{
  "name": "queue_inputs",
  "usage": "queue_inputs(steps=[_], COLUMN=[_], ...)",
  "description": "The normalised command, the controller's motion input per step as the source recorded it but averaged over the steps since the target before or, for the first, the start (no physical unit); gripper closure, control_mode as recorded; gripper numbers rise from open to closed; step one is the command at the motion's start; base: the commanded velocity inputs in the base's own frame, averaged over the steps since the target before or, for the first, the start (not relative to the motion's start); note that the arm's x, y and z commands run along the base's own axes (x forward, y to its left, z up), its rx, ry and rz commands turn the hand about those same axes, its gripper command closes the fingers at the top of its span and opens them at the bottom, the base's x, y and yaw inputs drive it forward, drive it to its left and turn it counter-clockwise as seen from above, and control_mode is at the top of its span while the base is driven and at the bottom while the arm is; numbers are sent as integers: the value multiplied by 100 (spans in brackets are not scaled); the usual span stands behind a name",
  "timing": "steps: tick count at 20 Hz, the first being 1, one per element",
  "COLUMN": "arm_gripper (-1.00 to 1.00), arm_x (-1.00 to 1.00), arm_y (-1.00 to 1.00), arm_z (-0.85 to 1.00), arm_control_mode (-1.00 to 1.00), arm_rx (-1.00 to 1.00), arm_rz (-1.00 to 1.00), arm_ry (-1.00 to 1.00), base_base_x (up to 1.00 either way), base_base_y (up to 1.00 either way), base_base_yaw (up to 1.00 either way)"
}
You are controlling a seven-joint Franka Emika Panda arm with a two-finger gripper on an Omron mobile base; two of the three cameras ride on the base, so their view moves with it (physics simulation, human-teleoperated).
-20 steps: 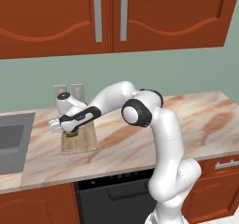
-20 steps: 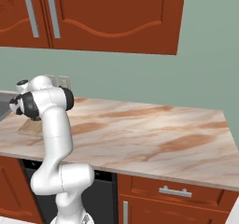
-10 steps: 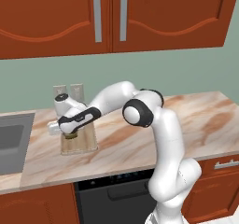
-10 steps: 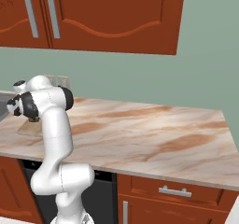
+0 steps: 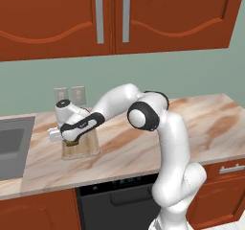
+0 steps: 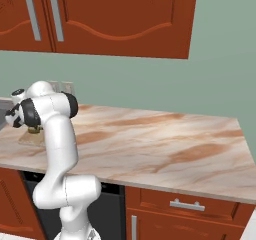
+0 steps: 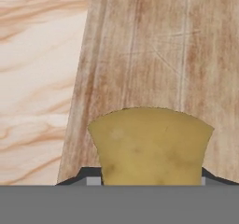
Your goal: Pick up the sponge from the counter and clean the cutting board by briefly scrubbing or pressing down on the cutting board. Once finished, release the sponge.
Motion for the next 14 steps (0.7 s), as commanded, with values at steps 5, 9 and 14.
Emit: queue_inputs(steps=[5,9,14], arm_gripper=[100,100,100], arm_x=[-51,-82,-64], arm_y=[-1,-11,-21], arm_z=[-58,-36,-81], arm_control_mode=[-100,-100,-100], arm_rx=[0,0,0], arm_rz=[-2,-1,0], arm_ry=[0,0,2], base_base_x=[0,0,0], base_base_y=[0,0,0], base_base_yaw=[0,0,0])
